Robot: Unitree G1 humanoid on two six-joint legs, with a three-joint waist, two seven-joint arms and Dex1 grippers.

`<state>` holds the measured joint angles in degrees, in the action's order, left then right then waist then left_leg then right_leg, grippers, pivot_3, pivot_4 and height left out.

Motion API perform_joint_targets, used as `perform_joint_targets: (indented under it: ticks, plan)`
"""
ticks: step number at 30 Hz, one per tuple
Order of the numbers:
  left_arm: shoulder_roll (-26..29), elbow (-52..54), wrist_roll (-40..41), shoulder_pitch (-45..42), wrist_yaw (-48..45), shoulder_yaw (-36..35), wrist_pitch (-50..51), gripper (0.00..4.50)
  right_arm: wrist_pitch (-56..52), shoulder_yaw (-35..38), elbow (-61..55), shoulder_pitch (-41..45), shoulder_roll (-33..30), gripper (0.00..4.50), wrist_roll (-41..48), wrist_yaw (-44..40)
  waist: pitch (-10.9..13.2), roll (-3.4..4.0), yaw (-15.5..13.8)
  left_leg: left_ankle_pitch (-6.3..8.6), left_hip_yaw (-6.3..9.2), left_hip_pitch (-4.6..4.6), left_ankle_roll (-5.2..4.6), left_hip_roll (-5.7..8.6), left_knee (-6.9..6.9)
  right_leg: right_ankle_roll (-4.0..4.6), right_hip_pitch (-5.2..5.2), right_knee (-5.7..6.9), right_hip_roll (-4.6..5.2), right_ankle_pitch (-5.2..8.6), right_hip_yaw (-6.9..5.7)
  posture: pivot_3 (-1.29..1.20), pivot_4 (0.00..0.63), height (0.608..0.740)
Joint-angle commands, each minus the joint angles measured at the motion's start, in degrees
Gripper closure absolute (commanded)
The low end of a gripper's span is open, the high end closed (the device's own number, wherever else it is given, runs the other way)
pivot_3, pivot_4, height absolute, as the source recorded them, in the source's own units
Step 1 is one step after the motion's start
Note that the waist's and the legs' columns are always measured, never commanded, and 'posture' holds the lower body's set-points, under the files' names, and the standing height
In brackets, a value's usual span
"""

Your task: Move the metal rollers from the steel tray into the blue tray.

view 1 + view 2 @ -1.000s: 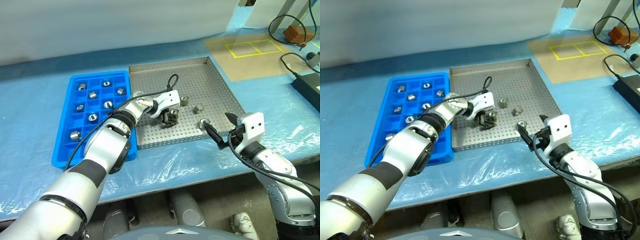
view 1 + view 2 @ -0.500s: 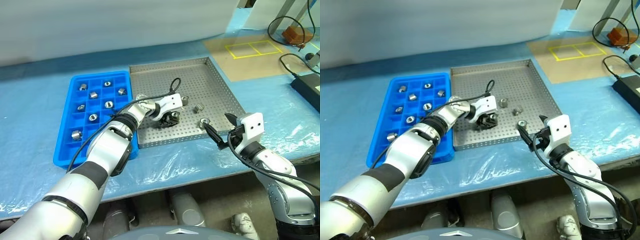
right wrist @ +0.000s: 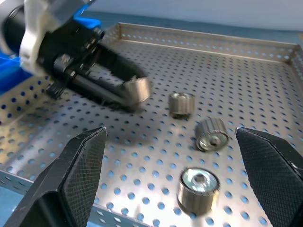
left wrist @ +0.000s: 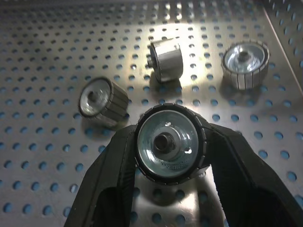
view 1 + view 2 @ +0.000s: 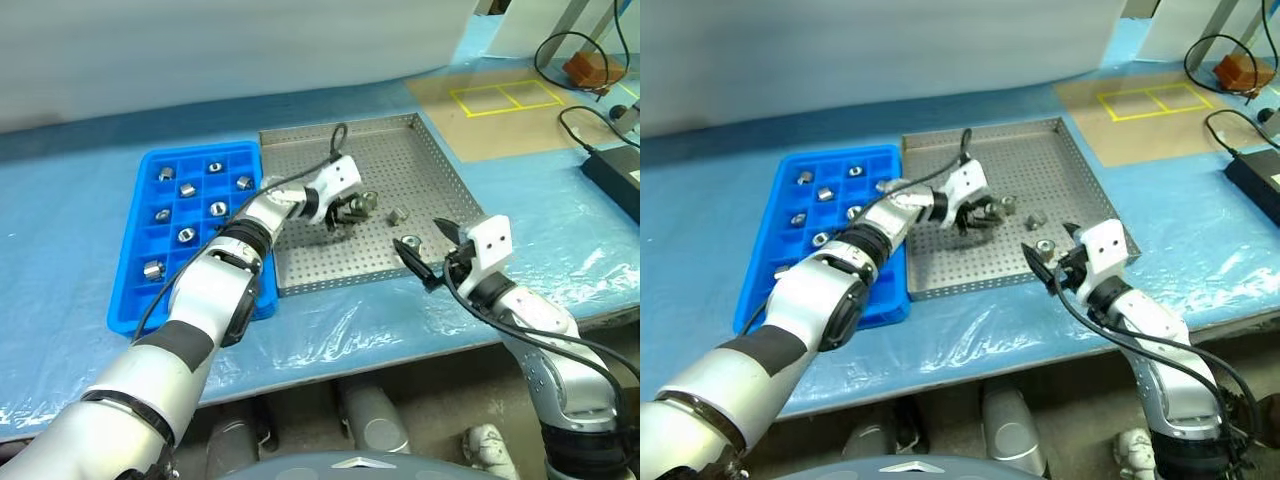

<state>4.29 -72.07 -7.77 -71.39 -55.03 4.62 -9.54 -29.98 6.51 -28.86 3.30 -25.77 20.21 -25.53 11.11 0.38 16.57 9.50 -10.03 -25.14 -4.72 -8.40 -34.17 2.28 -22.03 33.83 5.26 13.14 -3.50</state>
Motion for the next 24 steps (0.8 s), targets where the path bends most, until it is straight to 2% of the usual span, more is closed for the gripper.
perform_joint_targets:
  ticks: [1, 6, 9, 17, 22, 24]
  plan:
    - [4.22, 5.26, 2.99, 0.10, -1.56, -2.29, -0.43, 2.56, 1.94, -0.25, 1.81, 5.12, -0.14, 0.00, 1.16, -1.99, 0.00, 0.00, -0.14, 0.00, 0.01, 0.01, 0.00, -0.01, 0.01, 0.00, 0.01, 0.03, 0.00, 0.00, -0.02, -0.52, 0.150, 0.740]
    - [12.17, 11.74, 4.37, 4.38, -2.91, -3.34, 1.08, 2.56, 3.18, -4.19, 7.65, 12.68, 0.36, 0.00, 0.93, -6.34, 0.00, 0.04, -1.18, -0.01, 0.04, 0.02, 0.01, -0.11, 0.02, 0.00, 0.01, 0.15, -0.02, 0.00, -0.13, -0.40, 0.150, 0.740]
    - [17.38, 22.74, 7.75, 10.95, -5.37, -5.14, 6.35, 2.56, 4.84, -6.53, 12.66, 16.49, 1.20, 0.00, 0.37, -9.12, 0.01, 0.02, -3.03, -0.03, 0.02, -0.04, 0.02, -0.15, -0.01, 0.03, -0.19, 0.50, 0.03, 0.01, -0.12, -0.32, 0.150, 0.740]
    - [25.24, 59.66, 15.90, 34.52, -2.30, -9.79, 24.00, 2.56, 9.26, -11.04, 23.09, 23.22, 4.21, 0.00, -0.73, -14.83, 0.05, 0.09, -12.14, -0.39, -0.03, -0.02, 0.62, -0.49, 0.00, 0.21, -0.57, 1.33, -0.01, 0.12, -0.21, -0.14, 0.150, 0.740]
    - [28.95, 71.81, 20.69, 44.60, -1.75, -11.62, 31.78, 2.56, 10.47, -12.19, 26.37, 26.19, 5.40, 0.00, -0.64, -17.53, 0.09, 0.16, -17.85, -0.52, -0.21, 0.08, 1.13, -0.57, 0.07, 0.41, -0.70, 1.72, 0.01, 0.25, -0.16, -0.08, 0.150, 0.740]
    - [30.54, 74.49, 21.82, 48.55, -2.29, -11.65, 33.39, 2.56, 10.62, -12.63, 27.02, 26.54, 5.72, 0.00, -0.77, -18.38, 0.10, 0.16, -19.11, -0.59, -0.33, 0.22, 1.24, -0.60, 0.13, 0.41, -0.69, 1.83, 0.01, 0.26, -0.11, -0.06, 0.150, 0.740]
